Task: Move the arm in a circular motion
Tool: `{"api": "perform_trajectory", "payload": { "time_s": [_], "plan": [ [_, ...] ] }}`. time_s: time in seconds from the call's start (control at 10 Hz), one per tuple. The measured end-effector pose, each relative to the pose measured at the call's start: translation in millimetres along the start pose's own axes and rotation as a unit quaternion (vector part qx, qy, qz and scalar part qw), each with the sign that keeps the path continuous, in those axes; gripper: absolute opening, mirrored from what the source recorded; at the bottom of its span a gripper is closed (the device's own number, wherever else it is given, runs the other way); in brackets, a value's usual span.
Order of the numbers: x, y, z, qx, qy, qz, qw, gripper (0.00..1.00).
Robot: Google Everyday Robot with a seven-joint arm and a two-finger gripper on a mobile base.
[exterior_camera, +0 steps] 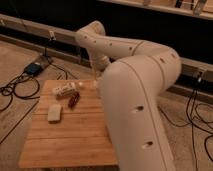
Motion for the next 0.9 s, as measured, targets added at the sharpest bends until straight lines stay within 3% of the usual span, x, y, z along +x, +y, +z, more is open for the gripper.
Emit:
{"api": "perform_trajectory", "payload": {
  "time_s": [0.2, 0.4, 0.6, 0.8, 0.9],
  "plan": [
    [-12, 67, 1, -0.005, -0.003, -0.061, 0.9981, 0.65],
    [0, 126, 11, -0.019, 0.002, -0.111, 0.9937, 0.65],
    [33, 188, 28, -0.032, 0.008, -0.163, 0.986, 0.65],
    [74, 224, 42, -0.04, 0.009, -0.196, 0.9797, 0.65],
    [90, 230, 45, -0.042, 0.009, -0.204, 0.978, 0.65]
  ]
}}
